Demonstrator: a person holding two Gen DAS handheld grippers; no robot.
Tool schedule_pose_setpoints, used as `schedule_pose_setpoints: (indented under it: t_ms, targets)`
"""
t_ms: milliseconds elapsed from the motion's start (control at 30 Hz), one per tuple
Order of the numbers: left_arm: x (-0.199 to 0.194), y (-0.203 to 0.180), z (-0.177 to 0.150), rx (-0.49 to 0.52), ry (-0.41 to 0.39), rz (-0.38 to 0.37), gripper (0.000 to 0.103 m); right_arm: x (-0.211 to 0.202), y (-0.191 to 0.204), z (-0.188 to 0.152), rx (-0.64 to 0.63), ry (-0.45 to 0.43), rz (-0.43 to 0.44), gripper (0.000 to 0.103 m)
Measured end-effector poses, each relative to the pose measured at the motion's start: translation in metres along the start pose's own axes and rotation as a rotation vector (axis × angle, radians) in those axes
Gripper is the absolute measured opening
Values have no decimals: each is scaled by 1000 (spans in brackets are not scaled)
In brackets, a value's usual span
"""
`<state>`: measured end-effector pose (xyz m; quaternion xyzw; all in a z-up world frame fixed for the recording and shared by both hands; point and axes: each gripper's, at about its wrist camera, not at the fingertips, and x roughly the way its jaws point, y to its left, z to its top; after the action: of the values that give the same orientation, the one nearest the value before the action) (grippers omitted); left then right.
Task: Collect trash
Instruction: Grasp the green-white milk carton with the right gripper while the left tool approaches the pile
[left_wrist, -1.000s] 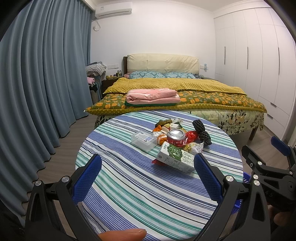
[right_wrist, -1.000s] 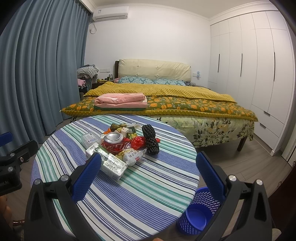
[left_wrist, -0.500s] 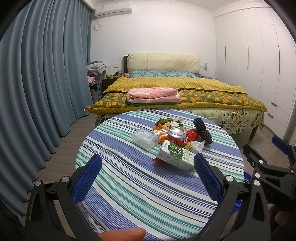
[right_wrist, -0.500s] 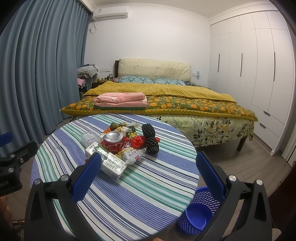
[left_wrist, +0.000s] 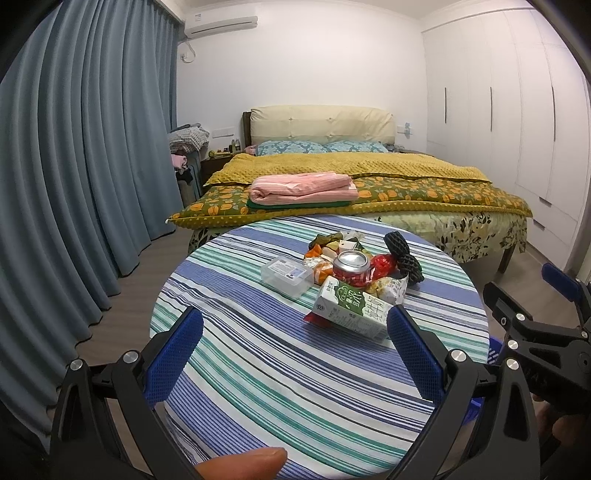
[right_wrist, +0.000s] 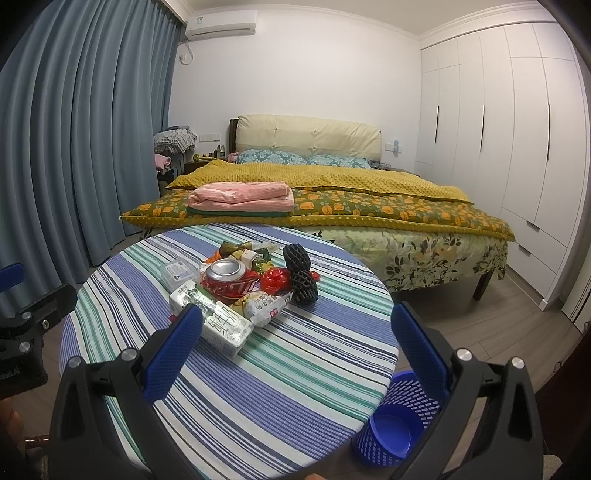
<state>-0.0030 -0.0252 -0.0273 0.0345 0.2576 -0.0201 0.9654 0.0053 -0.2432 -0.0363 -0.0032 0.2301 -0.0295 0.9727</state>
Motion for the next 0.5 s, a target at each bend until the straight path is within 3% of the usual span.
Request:
schedule_pose_setpoints:
  t_ms: [267,500]
  targets:
    - [25,1,-4,47,40,3,99,11,-4,-8,-4,22,18,98]
    - [78,6,-28,80,187,-19,99,49,0,-23,-40,104,113,98]
